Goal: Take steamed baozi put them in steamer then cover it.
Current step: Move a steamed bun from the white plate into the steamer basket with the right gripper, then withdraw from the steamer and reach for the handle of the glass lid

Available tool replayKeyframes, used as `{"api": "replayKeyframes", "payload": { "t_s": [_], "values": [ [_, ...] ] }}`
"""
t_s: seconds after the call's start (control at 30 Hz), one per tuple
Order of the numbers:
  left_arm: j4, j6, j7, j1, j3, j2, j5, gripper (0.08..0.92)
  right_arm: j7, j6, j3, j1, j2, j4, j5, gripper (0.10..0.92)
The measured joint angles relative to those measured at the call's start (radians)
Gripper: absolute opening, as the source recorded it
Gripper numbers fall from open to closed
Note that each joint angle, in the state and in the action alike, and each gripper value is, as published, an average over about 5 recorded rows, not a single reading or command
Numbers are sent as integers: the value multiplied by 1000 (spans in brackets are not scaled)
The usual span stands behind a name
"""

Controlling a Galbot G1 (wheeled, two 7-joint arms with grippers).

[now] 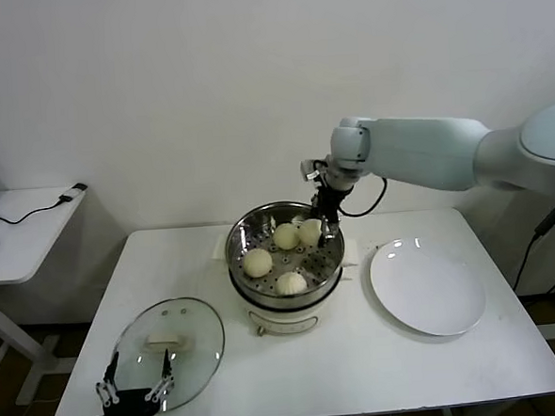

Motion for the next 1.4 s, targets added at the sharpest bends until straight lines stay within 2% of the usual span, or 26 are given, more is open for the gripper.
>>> {"api": "replayKeyframes", "payload": {
  "t_s": [0.43, 0.7, 0.9, 1.2, 1.4],
  "values": [
    [10, 4, 0, -12, -1, 0, -2, 823, 2, -2, -32, -37, 22, -6, -11, 721],
    [7, 9, 0, -16, -3, 1, -2, 823, -9, -1, -30, -45, 28, -11, -24, 815],
    [5, 10, 0, -18, -3, 1, -2, 823, -24, 3, -17, -29, 17, -12, -19, 823],
    [0, 11, 0, -19, -2, 6, -1, 823, -31, 29, 31, 8, -36, 3, 16, 823],
    [-10, 13, 1, -17, -7, 7, 0, 823, 15, 117, 91, 24, -129, 31, 69, 823]
  ]
}}
